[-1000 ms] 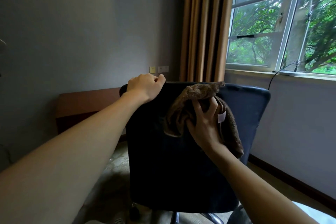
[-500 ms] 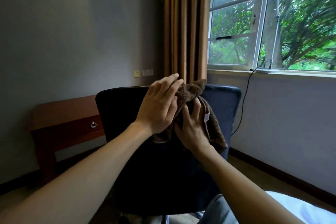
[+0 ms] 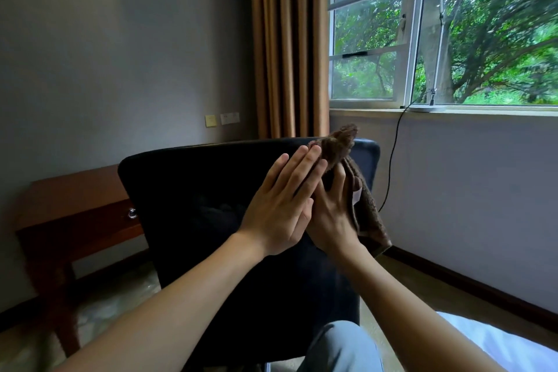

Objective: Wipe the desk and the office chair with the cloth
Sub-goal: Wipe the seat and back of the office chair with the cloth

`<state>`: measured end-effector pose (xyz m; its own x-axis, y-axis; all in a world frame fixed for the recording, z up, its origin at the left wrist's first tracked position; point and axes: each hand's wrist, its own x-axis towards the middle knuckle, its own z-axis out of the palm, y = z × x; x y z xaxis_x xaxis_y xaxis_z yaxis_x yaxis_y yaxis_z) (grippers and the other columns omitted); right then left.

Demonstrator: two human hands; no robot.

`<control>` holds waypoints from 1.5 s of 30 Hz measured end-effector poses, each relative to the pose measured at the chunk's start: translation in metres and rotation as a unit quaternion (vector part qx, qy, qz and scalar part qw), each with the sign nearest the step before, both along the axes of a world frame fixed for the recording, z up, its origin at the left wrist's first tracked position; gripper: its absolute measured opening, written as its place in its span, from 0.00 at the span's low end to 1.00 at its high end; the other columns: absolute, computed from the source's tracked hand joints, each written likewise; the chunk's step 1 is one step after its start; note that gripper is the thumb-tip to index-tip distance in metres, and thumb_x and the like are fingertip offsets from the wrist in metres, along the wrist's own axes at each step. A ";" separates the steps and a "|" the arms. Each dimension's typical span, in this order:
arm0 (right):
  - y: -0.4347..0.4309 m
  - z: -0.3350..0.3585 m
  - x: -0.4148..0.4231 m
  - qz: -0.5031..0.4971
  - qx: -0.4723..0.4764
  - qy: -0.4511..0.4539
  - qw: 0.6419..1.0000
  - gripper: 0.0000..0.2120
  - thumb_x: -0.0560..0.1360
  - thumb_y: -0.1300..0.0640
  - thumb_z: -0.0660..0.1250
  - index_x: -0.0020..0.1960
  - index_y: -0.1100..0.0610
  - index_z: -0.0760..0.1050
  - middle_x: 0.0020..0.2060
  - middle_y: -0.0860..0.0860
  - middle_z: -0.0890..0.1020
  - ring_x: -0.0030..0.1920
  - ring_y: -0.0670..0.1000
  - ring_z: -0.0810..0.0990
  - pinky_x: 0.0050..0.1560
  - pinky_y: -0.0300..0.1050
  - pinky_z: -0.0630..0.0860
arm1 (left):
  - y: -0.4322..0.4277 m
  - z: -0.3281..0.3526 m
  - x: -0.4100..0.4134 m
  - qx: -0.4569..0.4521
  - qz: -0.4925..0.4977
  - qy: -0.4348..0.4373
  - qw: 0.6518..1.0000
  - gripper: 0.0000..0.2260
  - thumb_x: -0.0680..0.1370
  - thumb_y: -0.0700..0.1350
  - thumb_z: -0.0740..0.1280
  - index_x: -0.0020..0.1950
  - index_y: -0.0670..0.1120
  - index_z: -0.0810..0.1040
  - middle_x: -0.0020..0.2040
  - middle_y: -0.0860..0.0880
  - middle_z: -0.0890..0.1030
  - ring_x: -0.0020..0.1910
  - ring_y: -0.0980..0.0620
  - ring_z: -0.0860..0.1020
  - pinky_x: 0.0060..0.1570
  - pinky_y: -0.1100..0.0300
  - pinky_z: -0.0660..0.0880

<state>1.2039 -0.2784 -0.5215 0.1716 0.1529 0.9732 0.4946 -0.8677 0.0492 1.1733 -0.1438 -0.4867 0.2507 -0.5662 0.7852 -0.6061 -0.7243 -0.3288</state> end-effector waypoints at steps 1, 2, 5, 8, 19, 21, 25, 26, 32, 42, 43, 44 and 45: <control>-0.004 0.002 0.000 0.010 0.013 0.023 1.000 0.30 0.81 0.53 0.62 0.79 0.60 0.55 0.74 0.58 0.59 0.72 0.65 0.62 0.75 0.59 0.57 | -0.003 0.000 0.001 0.001 -0.002 -0.002 1.000 0.30 0.79 0.39 0.63 0.80 0.39 0.58 0.81 0.41 0.55 0.81 0.43 0.51 0.78 0.42 0.55; -0.006 0.006 0.001 0.023 0.021 0.040 0.999 0.30 0.81 0.53 0.61 0.79 0.60 0.56 0.74 0.59 0.59 0.74 0.63 0.61 0.77 0.55 0.52 | -0.005 0.001 0.003 -0.002 -0.004 -0.003 1.000 0.30 0.79 0.39 0.63 0.80 0.39 0.58 0.81 0.41 0.55 0.81 0.43 0.51 0.78 0.42 0.55; -0.005 0.013 0.004 0.097 0.035 0.093 0.990 0.28 0.83 0.52 0.60 0.80 0.58 0.57 0.77 0.57 0.60 0.79 0.52 0.55 0.79 0.45 0.46 | -0.006 0.002 0.008 -0.023 0.016 -0.006 1.000 0.29 0.80 0.42 0.62 0.80 0.39 0.59 0.81 0.41 0.55 0.81 0.43 0.51 0.78 0.42 0.54; 0.004 0.007 0.008 0.110 0.039 0.147 0.982 0.31 0.83 0.52 0.62 0.82 0.55 0.53 0.79 0.50 0.54 0.80 0.44 0.46 0.80 0.50 0.47 | 0.001 -0.005 0.012 -0.025 0.030 -0.002 0.999 0.29 0.80 0.41 0.63 0.80 0.38 0.59 0.82 0.42 0.55 0.81 0.44 0.51 0.78 0.42 0.55; 0.026 -0.032 0.014 0.153 0.015 0.225 0.962 0.32 0.81 0.48 0.62 0.81 0.49 0.54 0.80 0.55 0.55 0.80 0.56 0.54 0.77 0.40 0.47 | 0.049 -0.047 0.019 0.003 0.043 0.039 0.998 0.27 0.82 0.42 0.61 0.80 0.38 0.59 0.82 0.42 0.54 0.81 0.45 0.51 0.78 0.45 0.54; 0.032 -0.041 0.015 0.157 0.005 0.237 0.959 0.33 0.80 0.48 0.62 0.81 0.48 0.53 0.80 0.53 0.53 0.79 0.57 0.56 0.77 0.49 0.58 | 0.058 -0.055 0.020 0.009 0.055 0.044 0.997 0.27 0.82 0.42 0.60 0.80 0.38 0.59 0.82 0.42 0.55 0.81 0.45 0.51 0.78 0.44 0.55; 0.042 -0.058 0.019 0.114 -0.023 0.247 0.962 0.32 0.81 0.46 0.59 0.81 0.50 0.53 0.79 0.56 0.55 0.78 0.60 0.58 0.74 0.58 0.63 | 0.068 -0.074 0.022 -0.001 0.068 0.056 0.996 0.26 0.82 0.45 0.59 0.79 0.37 0.61 0.81 0.42 0.56 0.81 0.45 0.52 0.78 0.44 0.55; 0.044 -0.062 0.019 0.106 -0.028 0.257 0.960 0.32 0.81 0.47 0.58 0.82 0.50 0.52 0.79 0.56 0.55 0.78 0.60 0.59 0.73 0.58 0.65 | 0.069 -0.078 0.022 -0.007 0.069 0.059 0.996 0.26 0.82 0.45 0.59 0.79 0.37 0.62 0.81 0.41 0.56 0.81 0.44 0.53 0.78 0.44 0.56; 0.049 -0.076 0.018 0.042 -0.059 0.274 0.959 0.30 0.81 0.48 0.59 0.80 0.53 0.57 0.78 0.58 0.59 0.72 0.62 0.68 0.67 0.55 0.66 | 0.073 -0.101 0.025 -0.027 0.079 0.075 0.994 0.26 0.83 0.46 0.58 0.79 0.38 0.61 0.81 0.42 0.55 0.81 0.44 0.52 0.78 0.45 0.55; 0.065 -0.110 0.012 0.024 -0.069 0.314 0.947 0.29 0.80 0.49 0.57 0.79 0.55 0.59 0.77 0.59 0.63 0.74 0.60 0.65 0.73 0.43 0.48 | 0.081 -0.149 0.028 -0.034 0.103 0.099 0.989 0.26 0.83 0.47 0.58 0.79 0.38 0.61 0.81 0.42 0.56 0.81 0.43 0.53 0.78 0.43 0.55; 0.068 -0.117 0.012 0.027 -0.062 0.322 0.944 0.29 0.81 0.50 0.58 0.80 0.55 0.58 0.77 0.59 0.62 0.74 0.60 0.64 0.74 0.39 0.41 | 0.083 -0.154 0.028 -0.035 0.108 0.103 0.988 0.27 0.83 0.47 0.58 0.79 0.38 0.61 0.81 0.43 0.55 0.81 0.43 0.53 0.78 0.44 0.55; 0.070 -0.120 0.012 0.028 -0.057 0.335 0.940 0.29 0.81 0.51 0.59 0.80 0.55 0.57 0.78 0.59 0.61 0.75 0.60 0.63 0.73 0.38 0.36 | 0.084 -0.159 0.028 -0.036 0.111 0.106 0.987 0.27 0.82 0.48 0.58 0.79 0.38 0.61 0.81 0.43 0.55 0.81 0.44 0.53 0.78 0.44 0.54; 0.072 -0.125 0.011 0.030 -0.059 0.353 0.933 0.30 0.82 0.52 0.60 0.81 0.54 0.55 0.79 0.58 0.58 0.76 0.61 0.61 0.73 0.39 0.35 | 0.084 -0.163 0.027 -0.036 0.114 0.109 0.987 0.27 0.82 0.48 0.58 0.79 0.38 0.61 0.81 0.43 0.55 0.81 0.44 0.53 0.78 0.45 0.54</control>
